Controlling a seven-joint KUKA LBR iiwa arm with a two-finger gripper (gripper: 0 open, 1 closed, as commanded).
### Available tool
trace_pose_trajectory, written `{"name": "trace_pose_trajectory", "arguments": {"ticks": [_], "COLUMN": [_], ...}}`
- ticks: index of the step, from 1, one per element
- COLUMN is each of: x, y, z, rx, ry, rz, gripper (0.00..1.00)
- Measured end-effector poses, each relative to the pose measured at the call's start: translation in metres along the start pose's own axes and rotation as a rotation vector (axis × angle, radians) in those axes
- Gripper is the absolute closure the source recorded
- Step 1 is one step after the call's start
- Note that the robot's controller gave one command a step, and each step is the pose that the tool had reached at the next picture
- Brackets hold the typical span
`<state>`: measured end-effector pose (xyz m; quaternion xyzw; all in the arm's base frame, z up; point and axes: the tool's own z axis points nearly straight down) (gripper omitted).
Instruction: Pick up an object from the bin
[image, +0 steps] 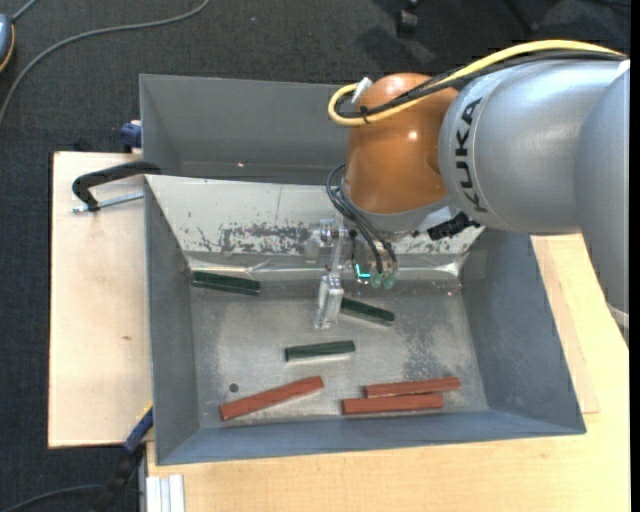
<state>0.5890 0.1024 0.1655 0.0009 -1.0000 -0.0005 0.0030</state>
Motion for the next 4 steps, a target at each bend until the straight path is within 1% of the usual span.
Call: {"name": "trace_pose_trajectory", "arguments": {"ticks": [1, 2, 3, 4], "x": [0.053, 0.05, 0.063, 0.017], "y": [-0.033, -0.032, -0.061, -0.056], "z": [0.099, 0.095, -0.032, -0.098], "rx": [0.002, 0.0, -0.001, 0.001], "ry": [0.002, -0.006, -0.017, -0.019], "rz": [-0.175, -0.175, 0.03, -0.146], "gripper": [0.0, 1.0, 1.0, 1.0]}}
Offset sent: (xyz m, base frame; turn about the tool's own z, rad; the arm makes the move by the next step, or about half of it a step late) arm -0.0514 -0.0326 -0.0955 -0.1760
